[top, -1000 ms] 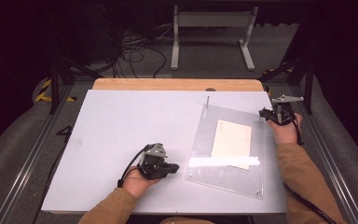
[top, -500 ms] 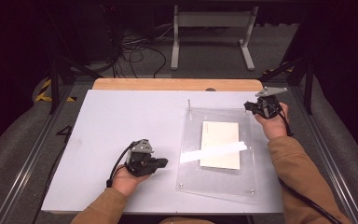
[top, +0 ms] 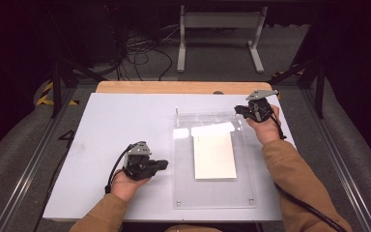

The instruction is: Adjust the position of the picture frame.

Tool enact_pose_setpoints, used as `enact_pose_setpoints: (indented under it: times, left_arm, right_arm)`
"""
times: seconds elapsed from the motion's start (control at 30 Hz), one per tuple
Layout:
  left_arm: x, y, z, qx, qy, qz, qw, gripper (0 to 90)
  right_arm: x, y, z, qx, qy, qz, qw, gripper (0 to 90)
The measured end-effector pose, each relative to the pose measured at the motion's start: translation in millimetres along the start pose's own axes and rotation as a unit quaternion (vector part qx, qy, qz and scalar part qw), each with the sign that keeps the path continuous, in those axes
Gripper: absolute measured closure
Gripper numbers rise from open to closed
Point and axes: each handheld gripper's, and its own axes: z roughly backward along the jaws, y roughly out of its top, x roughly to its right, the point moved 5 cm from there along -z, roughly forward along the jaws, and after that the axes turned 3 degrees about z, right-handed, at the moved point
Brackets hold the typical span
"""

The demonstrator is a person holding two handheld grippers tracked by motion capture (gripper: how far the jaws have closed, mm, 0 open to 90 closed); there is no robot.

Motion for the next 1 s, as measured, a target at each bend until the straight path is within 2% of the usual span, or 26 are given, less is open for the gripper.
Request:
enact_pose_setpoints:
  times: [0.1,0.17,0.2,0.23,0.33,0.37,0.57,0.73,0.77,0.8,0.87,1.0]
  left_arm:
    - [-0.7,-0.5,-0.3,-0.002,0.000,-0.002,1.0000,85.8]
    - [-0.7,-1.2,-0.9,-0.002,0.001,0.005,1.0000,85.8]
    - [-3.2,-1.0,-0.5,-0.003,0.007,-0.008,0.9999,85.8]
    - [-3.5,-1.2,-0.2,-0.004,0.005,-0.008,0.9999,85.8]
    - [-1.4,-1.4,-0.5,-0.002,0.002,0.001,1.0000,85.8]
    - [-1.9,-1.3,-0.9,-0.003,0.002,-0.004,1.0000,85.8]
    - [0.5,-1.7,-3.0,-0.003,0.001,0.004,1.0000,85.8]
    - [-0.4,-1.6,-2.7,-0.004,0.001,0.000,1.0000,85.5]
    - [-1.5,-1.6,-2.8,-0.004,0.003,-0.004,1.0000,85.5]
    - [-0.9,-1.7,-3.4,-0.003,0.001,0.002,1.0000,85.4]
    - [-1.0,-1.2,-3.6,-0.004,-0.001,0.002,1.0000,85.2]
    - [-0.1,1.0,-0.9,0.001,-0.003,-0.006,1.0000,83.9]
  right_arm:
    - [-15.1,-5.1,-11.0,0.001,0.017,-0.006,0.9998,85.1]
    - [-17.9,-7.1,-13.5,0.000,0.020,-0.007,0.9998,85.1]
    - [-21.2,-9.4,-16.1,-0.003,0.025,-0.010,0.9996,85.1]
    - [-26.5,-14.6,-19.7,-0.011,0.027,-0.015,0.9994,85.2]
    - [-27.2,-19.1,-18.7,-0.011,0.025,-0.026,0.9993,85.2]
    - [-26.8,-21.8,-17.5,-0.012,0.026,-0.033,0.9990,85.2]
    - [-25.7,-24.9,-12.5,-0.018,0.022,-0.033,0.9990,85.1]
    - [-25.1,-28.0,-11.1,-0.019,0.021,-0.042,0.9987,85.0]
    - [-24.9,-27.8,-11.5,-0.018,0.022,-0.041,0.9988,85.0]
    - [-24.8,-27.4,-11.8,-0.019,0.023,-0.038,0.9988,85.0]
    - [-23.8,-26.3,-14.0,-0.015,0.029,-0.032,0.9990,84.9]
    - [-25.0,-26.7,-13.3,-0.017,0.023,-0.035,0.9990,85.0]
